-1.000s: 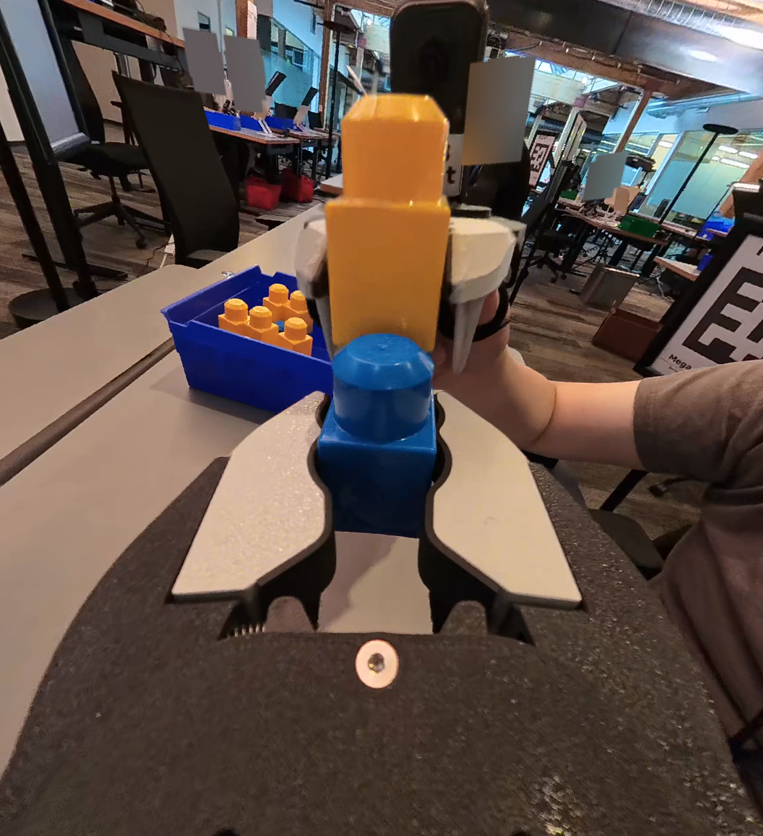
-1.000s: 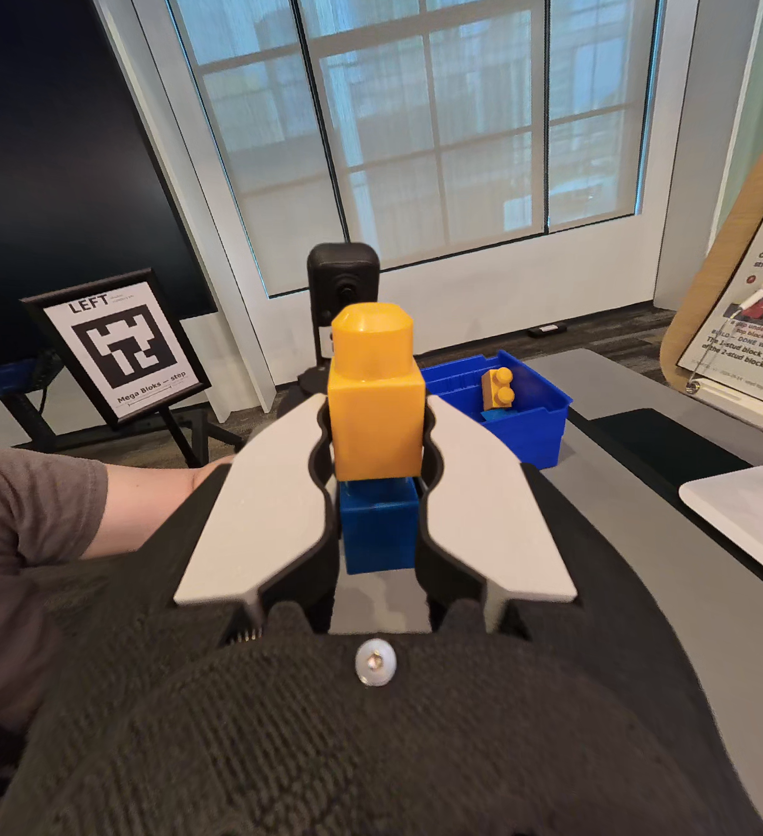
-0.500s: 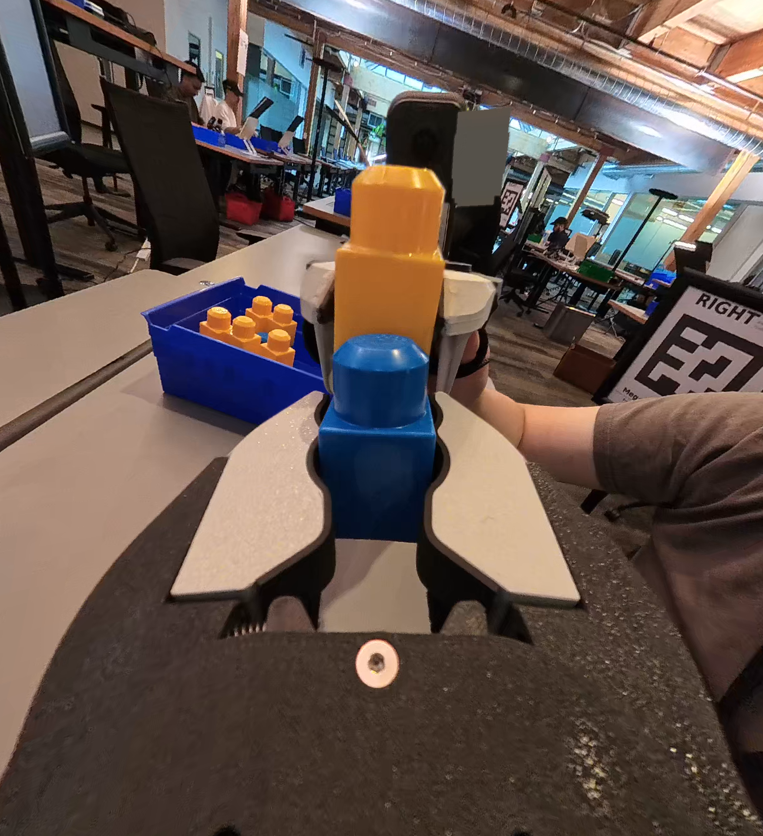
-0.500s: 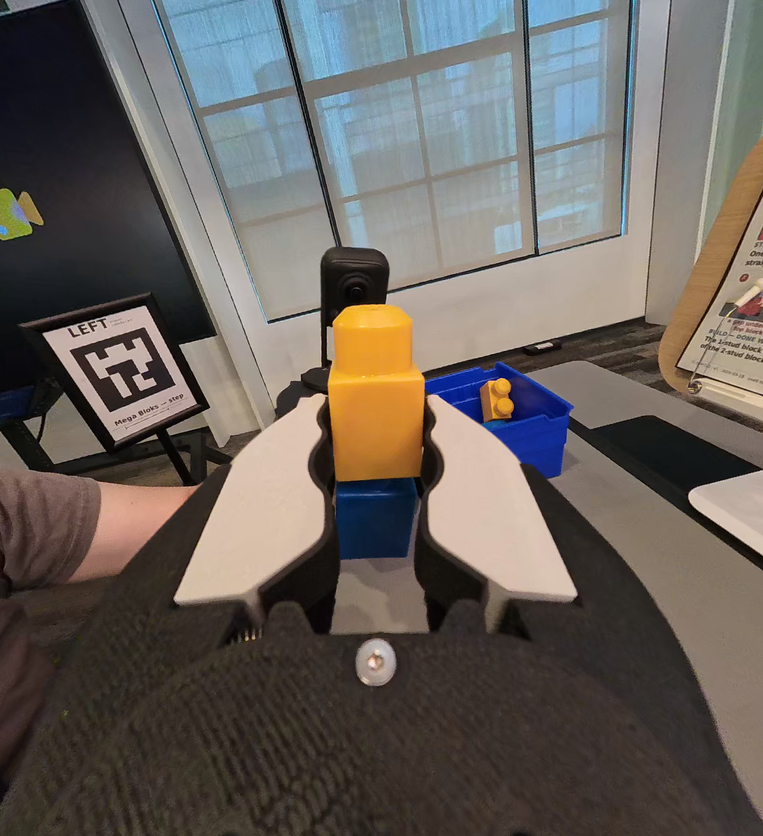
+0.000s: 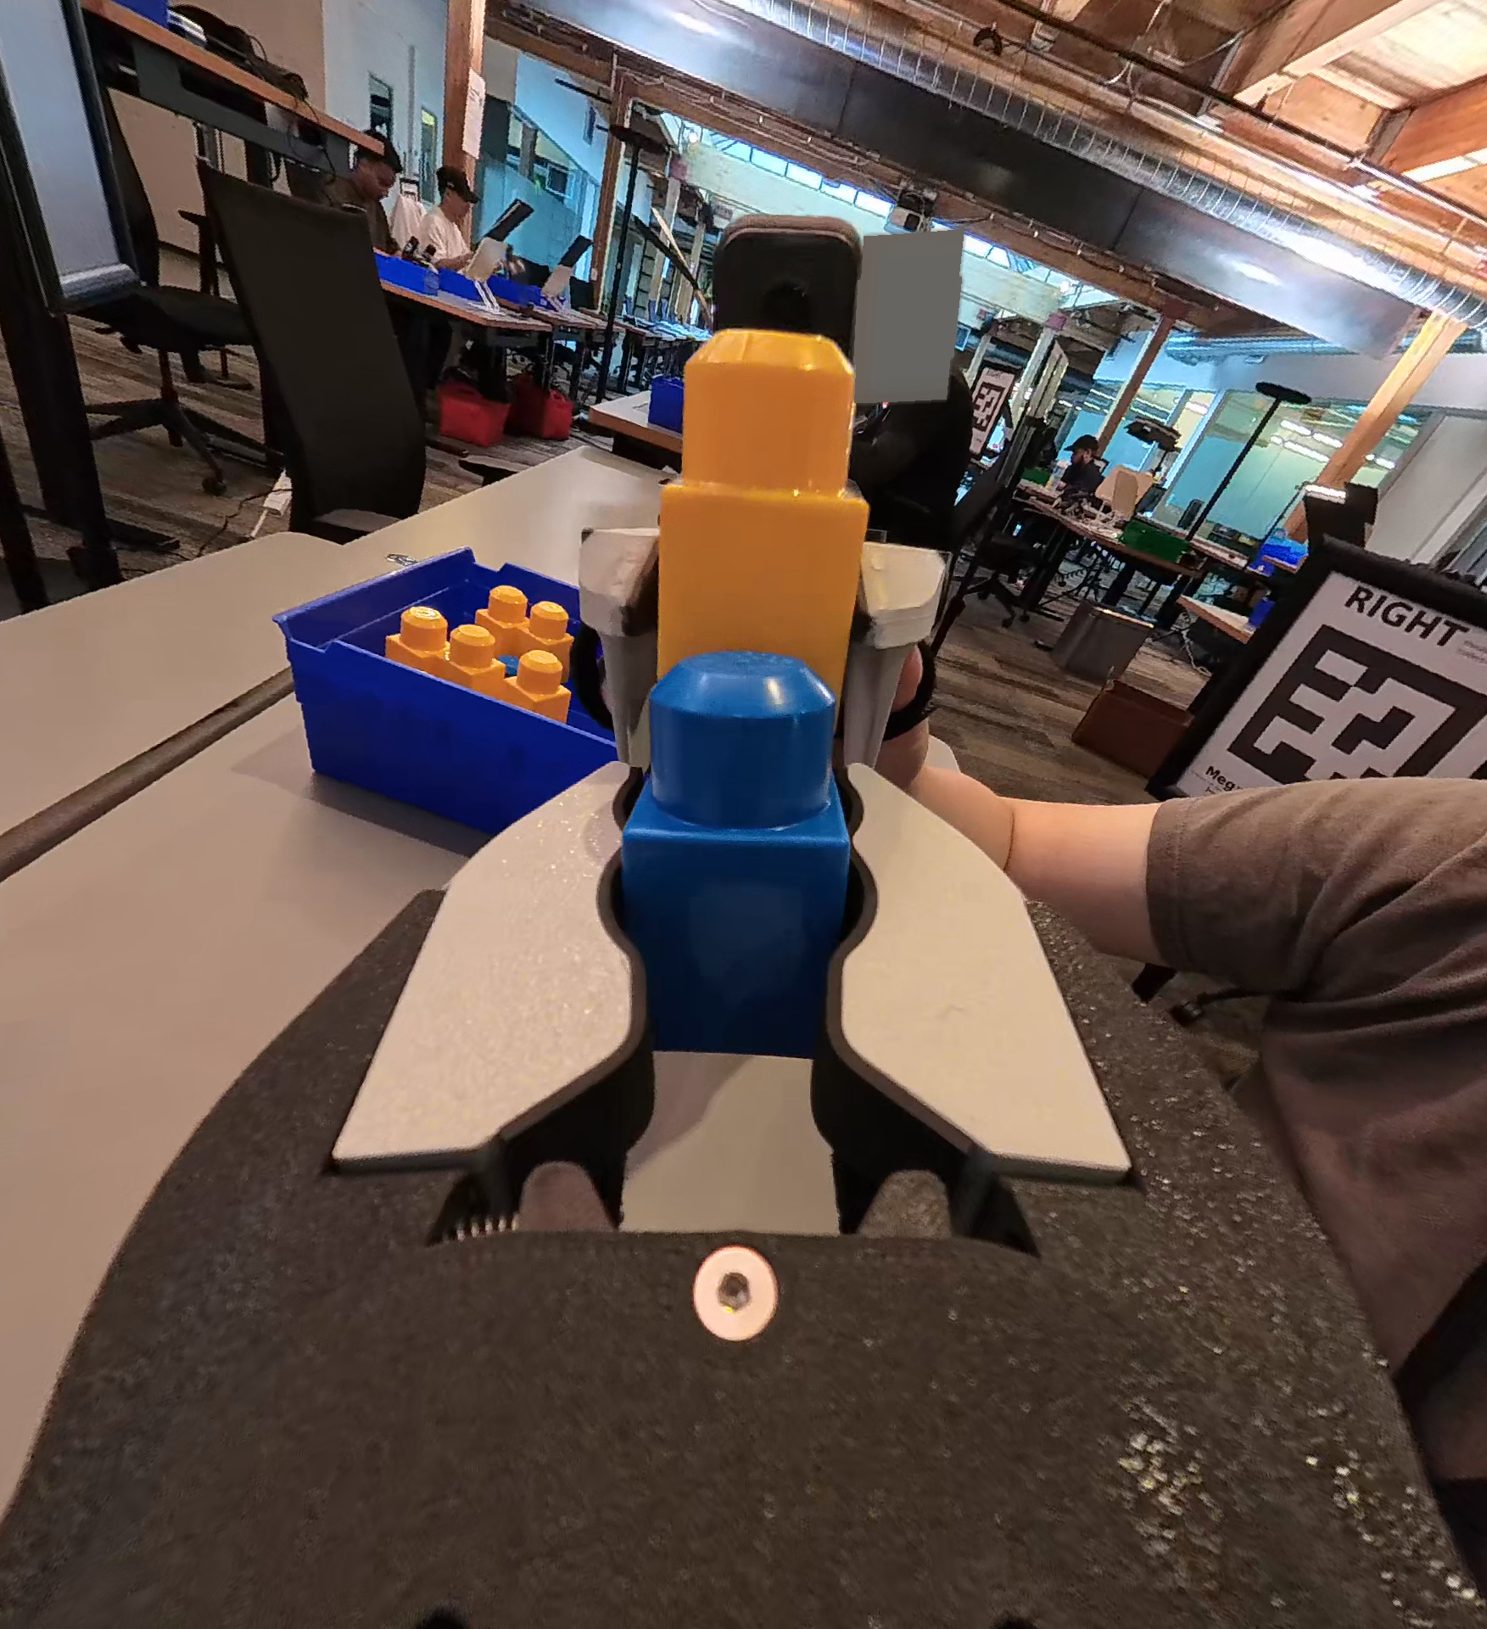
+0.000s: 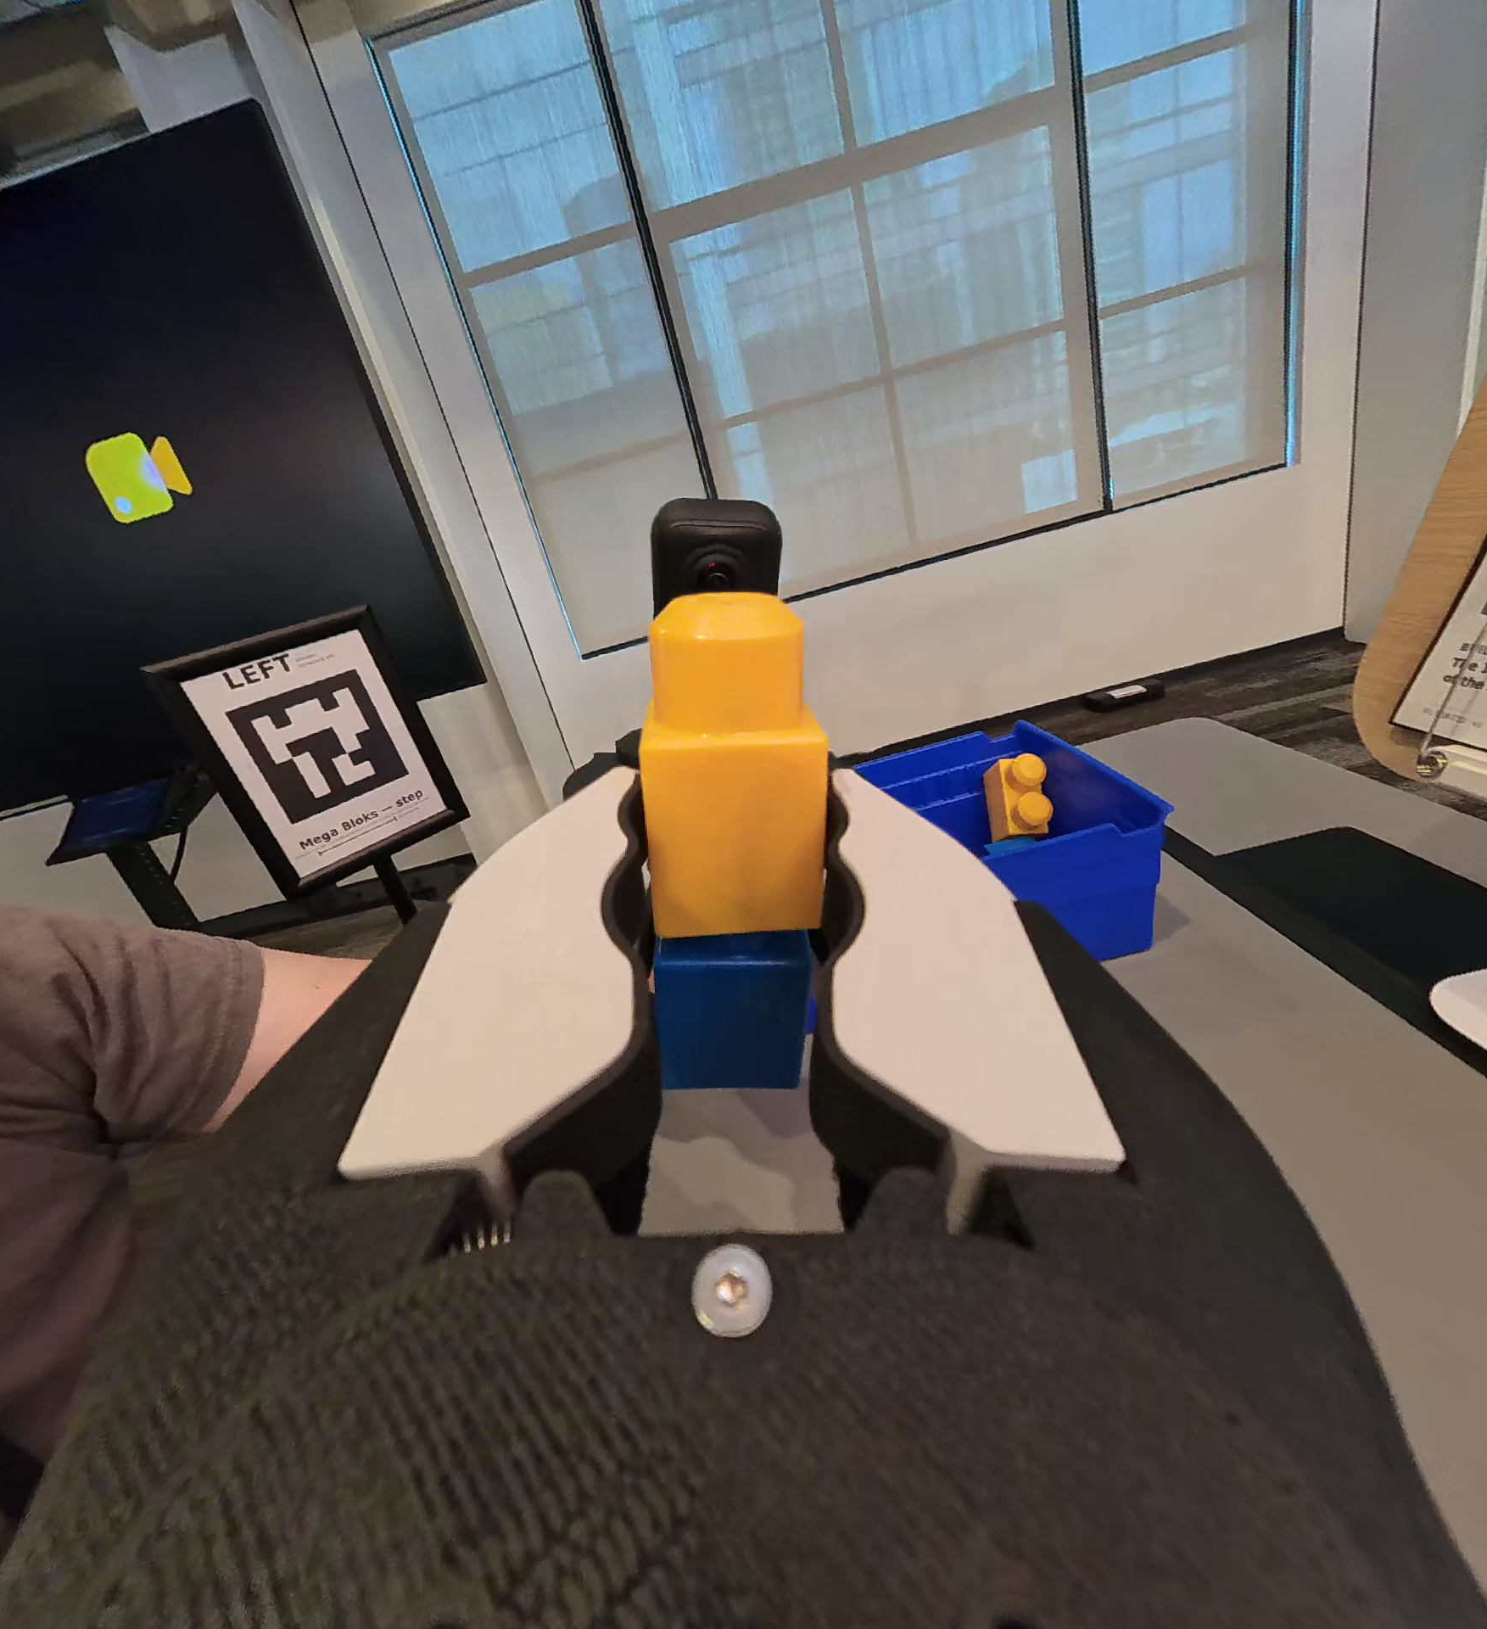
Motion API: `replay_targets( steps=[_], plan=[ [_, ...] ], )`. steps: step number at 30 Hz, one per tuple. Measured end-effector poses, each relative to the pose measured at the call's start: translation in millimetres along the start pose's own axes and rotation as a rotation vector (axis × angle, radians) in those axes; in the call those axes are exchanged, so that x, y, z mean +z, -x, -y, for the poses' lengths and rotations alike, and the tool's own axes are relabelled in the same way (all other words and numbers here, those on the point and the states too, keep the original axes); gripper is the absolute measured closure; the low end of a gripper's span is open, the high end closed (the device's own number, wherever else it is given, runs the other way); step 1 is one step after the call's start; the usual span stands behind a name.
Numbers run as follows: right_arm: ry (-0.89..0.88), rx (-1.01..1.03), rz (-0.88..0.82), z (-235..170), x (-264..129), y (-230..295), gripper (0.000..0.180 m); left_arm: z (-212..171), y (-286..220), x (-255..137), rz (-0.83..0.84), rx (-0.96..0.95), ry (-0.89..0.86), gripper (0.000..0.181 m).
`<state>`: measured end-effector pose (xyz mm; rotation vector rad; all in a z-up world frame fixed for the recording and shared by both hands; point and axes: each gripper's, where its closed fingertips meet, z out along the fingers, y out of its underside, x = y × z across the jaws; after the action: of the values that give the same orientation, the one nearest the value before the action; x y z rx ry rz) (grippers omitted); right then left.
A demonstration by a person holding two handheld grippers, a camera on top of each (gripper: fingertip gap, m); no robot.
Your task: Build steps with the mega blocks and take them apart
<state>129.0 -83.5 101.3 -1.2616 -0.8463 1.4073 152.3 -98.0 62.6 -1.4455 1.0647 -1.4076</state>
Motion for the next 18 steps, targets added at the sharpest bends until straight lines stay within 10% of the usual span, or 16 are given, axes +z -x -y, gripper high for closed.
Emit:
replay_targets(
  steps=[18],
  plan=[
    [0.249, -0.029, 0.041, -36.4, 7.3, 1.2, 0.124, 29.3, -1.3, -23.2, 0.022, 0.017, -0.118, 0.140]
  ],
)
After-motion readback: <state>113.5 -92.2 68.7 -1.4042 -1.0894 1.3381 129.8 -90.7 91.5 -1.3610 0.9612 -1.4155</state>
